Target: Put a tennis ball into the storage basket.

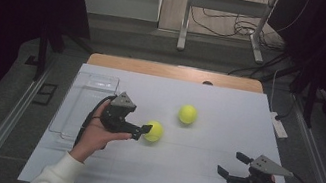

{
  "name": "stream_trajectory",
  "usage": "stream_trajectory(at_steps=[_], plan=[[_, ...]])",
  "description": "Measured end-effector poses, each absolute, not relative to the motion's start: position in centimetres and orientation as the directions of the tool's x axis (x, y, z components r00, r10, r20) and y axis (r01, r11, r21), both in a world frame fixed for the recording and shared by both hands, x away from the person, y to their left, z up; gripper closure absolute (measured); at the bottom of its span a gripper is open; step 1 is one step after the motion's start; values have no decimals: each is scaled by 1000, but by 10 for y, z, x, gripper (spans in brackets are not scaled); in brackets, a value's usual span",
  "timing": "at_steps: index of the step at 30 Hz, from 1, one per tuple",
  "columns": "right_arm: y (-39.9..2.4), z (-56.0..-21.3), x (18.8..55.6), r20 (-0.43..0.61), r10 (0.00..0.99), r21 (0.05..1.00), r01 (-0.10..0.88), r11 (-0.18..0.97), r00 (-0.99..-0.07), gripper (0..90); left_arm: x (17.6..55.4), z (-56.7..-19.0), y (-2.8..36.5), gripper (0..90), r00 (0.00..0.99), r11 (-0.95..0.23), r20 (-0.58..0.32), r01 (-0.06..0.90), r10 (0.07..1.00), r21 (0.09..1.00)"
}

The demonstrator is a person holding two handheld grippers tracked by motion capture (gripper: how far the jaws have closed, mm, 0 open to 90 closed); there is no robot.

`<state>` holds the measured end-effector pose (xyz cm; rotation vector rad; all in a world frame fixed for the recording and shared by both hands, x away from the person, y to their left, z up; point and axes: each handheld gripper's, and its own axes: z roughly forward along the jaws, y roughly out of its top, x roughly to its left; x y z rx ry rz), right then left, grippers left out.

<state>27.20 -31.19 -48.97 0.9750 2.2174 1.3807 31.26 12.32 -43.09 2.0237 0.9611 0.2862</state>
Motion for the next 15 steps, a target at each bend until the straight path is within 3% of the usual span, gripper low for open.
stream_trajectory(at_steps=[15], plan=[[-312, -490, 272, 60, 709, 884, 368, 289, -703, 120, 325, -436, 122, 107, 654, -348, -141, 559, 743, 753]])
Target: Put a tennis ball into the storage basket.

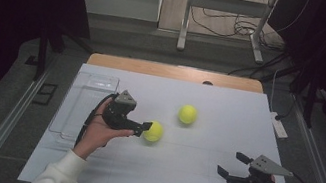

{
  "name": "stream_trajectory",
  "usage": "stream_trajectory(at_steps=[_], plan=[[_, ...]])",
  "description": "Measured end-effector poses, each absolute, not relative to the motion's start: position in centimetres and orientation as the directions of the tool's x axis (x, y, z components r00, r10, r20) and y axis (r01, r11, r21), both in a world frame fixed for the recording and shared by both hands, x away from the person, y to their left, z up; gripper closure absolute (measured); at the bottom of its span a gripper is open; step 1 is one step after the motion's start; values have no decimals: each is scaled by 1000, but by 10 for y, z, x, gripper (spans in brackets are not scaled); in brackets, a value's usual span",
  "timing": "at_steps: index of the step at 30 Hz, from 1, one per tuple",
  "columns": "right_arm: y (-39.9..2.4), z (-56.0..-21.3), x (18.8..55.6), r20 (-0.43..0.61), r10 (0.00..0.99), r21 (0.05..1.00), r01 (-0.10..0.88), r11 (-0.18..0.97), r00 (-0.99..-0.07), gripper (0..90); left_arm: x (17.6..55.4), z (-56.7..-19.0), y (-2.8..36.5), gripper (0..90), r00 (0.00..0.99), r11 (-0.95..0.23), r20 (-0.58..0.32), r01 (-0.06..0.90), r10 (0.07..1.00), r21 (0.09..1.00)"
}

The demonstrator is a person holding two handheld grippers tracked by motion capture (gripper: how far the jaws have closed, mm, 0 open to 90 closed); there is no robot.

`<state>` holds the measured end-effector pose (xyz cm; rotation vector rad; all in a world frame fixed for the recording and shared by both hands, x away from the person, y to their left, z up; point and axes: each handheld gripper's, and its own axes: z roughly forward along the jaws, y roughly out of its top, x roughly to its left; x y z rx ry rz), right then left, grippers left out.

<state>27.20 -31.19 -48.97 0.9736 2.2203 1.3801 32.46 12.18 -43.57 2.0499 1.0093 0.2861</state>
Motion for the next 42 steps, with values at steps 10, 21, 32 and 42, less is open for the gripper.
stream_trajectory(at_steps=[10, 21, 32, 42], plan=[[-312, -490, 272, 62, 710, 883, 370, 288, -702, 120, 331, -437, 121, 90, 651, -340, -158, 569, 742, 749], [-313, -489, 272, 55, 714, 885, 365, 289, -698, 121, 334, -438, 119, 105, 661, -341, -170, 569, 731, 748], [-313, -490, 272, 55, 714, 885, 365, 289, -698, 120, 338, -438, 116, 91, 654, -350, -160, 577, 740, 738], [-312, -490, 272, 56, 713, 883, 368, 291, -699, 120, 349, -446, 113, 80, 642, -363, -165, 606, 749, 707]])
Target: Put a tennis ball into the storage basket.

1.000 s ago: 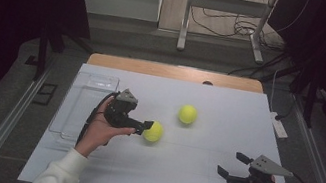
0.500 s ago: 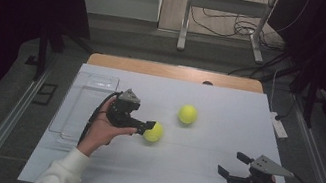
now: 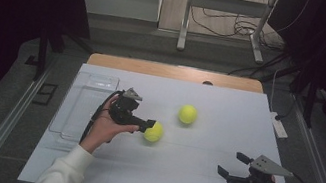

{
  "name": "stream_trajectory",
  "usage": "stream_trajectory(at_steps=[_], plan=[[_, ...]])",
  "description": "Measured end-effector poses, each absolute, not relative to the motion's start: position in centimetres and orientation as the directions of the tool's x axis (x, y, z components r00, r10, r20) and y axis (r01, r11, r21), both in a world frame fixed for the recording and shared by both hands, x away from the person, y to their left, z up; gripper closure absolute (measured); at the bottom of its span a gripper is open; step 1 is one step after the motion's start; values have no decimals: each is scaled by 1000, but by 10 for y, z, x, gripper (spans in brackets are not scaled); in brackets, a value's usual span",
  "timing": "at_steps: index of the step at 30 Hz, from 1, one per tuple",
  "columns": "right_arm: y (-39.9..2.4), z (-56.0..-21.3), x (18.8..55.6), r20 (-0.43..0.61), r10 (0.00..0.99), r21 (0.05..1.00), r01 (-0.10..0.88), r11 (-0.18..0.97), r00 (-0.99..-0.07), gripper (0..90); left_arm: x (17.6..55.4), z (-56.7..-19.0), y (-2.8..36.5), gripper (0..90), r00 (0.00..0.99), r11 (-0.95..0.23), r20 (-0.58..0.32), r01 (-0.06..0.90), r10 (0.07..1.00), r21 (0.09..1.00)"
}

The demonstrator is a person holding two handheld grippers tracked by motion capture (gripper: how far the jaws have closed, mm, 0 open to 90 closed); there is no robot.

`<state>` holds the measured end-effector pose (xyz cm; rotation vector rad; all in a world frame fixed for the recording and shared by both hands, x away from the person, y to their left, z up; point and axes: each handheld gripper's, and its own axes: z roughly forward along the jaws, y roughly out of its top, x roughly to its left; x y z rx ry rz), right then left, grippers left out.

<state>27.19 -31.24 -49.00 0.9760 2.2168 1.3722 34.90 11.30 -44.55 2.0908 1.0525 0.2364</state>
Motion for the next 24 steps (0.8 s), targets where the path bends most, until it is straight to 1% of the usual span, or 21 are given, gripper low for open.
stream_trajectory(at_steps=[11, 24], plan=[[-312, -491, 273, 60, 712, 880, 374, 293, -700, 120, 362, -458, 101, 79, 649, -402, -172, 634, 741, 660], [-312, -492, 273, 63, 710, 878, 377, 295, -701, 120, 369, -466, 89, 74, 666, -428, -187, 643, 722, 635]])
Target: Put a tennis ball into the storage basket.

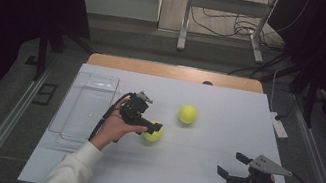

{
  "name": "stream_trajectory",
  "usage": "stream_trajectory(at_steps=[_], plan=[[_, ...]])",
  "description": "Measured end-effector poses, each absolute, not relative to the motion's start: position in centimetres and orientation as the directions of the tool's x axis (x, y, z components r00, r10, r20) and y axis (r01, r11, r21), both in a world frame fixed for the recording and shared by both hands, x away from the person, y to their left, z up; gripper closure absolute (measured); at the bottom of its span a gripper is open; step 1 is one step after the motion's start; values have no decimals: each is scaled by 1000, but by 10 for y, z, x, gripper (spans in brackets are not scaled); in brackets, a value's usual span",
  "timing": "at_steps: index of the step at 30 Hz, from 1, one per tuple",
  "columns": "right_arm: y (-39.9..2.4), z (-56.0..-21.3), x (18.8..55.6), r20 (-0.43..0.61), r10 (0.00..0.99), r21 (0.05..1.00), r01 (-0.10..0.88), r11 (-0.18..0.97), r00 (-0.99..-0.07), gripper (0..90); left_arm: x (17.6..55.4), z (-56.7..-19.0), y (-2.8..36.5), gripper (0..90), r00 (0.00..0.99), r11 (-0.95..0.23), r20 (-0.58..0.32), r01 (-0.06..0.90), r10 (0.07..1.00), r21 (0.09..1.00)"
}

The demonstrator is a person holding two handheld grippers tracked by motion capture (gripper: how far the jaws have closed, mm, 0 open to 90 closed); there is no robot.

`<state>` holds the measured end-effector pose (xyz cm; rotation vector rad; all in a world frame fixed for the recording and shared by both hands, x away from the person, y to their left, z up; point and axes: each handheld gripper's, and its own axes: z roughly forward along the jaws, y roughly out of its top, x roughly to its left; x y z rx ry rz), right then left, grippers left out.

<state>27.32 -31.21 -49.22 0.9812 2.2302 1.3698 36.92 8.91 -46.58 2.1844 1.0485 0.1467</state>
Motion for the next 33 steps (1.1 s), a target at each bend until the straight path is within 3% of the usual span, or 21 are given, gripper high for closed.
stream_trajectory(at_steps=[33], plan=[[-311, -493, 273, 52, 707, 873, 376, 311, -705, 119, 382, -496, 69, 62, 676, -492, -196, 676, 711, 548]])
